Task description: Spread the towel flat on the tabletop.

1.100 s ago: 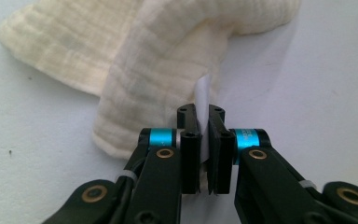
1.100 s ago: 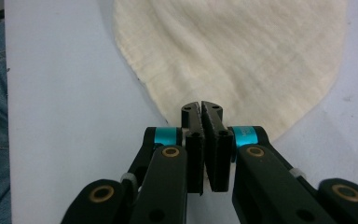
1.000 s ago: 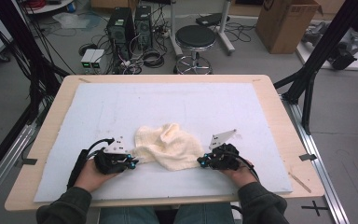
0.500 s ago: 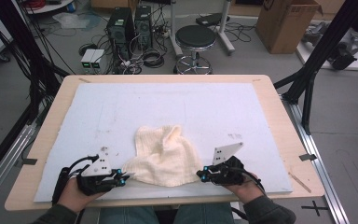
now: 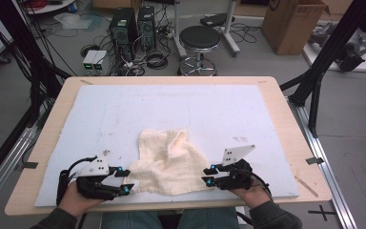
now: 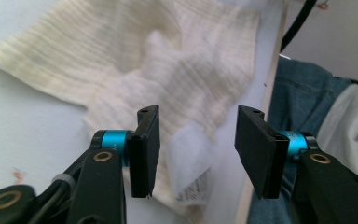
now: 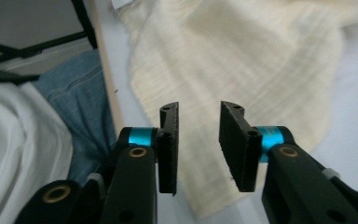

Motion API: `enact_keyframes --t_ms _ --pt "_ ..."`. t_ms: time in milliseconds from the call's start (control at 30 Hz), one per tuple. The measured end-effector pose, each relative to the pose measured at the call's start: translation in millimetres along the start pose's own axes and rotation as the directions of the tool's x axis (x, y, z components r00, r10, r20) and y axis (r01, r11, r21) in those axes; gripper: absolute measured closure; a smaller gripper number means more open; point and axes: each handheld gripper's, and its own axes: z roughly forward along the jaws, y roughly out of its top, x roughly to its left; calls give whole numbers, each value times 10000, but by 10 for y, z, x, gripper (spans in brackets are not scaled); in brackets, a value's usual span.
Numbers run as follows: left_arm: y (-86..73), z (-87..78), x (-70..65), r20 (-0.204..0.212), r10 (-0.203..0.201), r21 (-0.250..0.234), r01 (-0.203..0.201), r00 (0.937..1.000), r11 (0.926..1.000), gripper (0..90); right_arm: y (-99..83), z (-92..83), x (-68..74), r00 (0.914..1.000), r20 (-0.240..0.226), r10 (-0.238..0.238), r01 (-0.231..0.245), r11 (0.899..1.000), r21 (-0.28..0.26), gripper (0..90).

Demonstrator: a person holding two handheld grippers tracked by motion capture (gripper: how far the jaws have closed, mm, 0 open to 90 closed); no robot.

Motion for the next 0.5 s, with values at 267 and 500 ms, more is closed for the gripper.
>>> enact_keyframes --t_ms 267,500 --pt "350 202 388 -689 -649 -476 617 9955 9970 479 129 8 -306 9959 762 491 -457 9979 -459 627" --pt "556 569 817 -1424 -1217 -352 1178 9823 9924 471 268 137 -576 9921 1031 717 -649 9956 -680 600"
